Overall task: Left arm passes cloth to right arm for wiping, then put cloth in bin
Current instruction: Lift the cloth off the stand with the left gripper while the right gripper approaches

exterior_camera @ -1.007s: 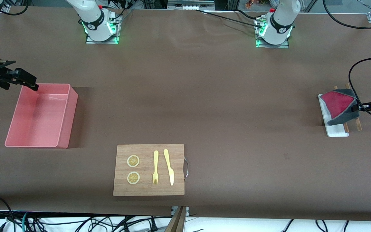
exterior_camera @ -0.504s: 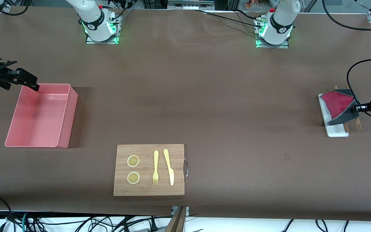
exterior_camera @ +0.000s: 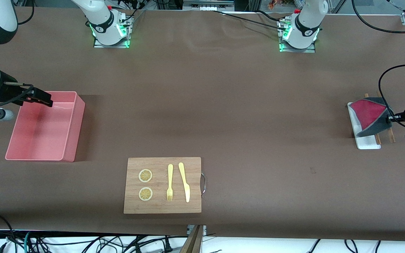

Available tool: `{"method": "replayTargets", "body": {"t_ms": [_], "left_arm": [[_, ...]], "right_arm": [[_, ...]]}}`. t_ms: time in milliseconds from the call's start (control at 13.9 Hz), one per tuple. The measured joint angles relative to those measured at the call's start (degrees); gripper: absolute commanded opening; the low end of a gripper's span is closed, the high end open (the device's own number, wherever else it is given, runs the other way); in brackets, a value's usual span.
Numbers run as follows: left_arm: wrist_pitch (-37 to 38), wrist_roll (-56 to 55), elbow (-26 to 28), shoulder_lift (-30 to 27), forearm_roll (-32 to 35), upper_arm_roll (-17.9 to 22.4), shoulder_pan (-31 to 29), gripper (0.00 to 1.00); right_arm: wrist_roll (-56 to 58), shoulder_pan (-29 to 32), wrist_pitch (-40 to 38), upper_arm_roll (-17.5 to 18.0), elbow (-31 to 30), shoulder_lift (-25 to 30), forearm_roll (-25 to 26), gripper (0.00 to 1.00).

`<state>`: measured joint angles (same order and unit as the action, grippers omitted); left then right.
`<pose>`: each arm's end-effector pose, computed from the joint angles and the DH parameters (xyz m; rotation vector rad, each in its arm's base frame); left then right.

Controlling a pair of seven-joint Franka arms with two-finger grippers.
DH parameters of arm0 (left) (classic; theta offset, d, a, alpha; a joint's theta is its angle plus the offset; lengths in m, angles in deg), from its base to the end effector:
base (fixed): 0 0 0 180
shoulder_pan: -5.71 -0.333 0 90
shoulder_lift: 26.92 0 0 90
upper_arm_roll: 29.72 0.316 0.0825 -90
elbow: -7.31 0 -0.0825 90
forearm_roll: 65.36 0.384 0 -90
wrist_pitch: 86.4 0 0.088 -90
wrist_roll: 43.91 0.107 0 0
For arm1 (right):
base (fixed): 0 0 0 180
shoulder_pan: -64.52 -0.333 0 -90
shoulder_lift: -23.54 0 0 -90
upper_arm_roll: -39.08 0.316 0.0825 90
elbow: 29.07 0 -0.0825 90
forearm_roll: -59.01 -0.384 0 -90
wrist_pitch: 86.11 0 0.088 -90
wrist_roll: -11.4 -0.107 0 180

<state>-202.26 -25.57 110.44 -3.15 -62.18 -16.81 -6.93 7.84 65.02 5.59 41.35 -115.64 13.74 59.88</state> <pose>0.5672 0.2643 0.3088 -3.0592 -0.1328 0.3414 0.6046 0.0152 0.5560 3.1265 -0.0476 -0.1265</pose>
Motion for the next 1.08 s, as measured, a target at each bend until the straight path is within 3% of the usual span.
{"method": "replayTargets", "body": {"t_ms": [288, 504, 1079], "left_arm": [[0.00, 0.00, -0.01, 0.00, -1.43, 0.00, 0.00, 0.00], [0.34, 0.00, -0.71, -0.20, -1.59, -0.02, 0.01, 0.00], [9.74, -0.01, -9.78, -0.92, -1.75, -0.45, 2.51, 0.00]], "right_arm": [[-0.67, -1.05, -0.16, 0.20, 0.01, -0.12, -0.04, 1.00], [-8.07, -3.51, -0.16, 0.31, 0.01, -0.14, -0.20, 1.00], [-23.68, -8.39, 0.06, 0.48, 0.03, -0.81, -4.11, 1.00]]}}
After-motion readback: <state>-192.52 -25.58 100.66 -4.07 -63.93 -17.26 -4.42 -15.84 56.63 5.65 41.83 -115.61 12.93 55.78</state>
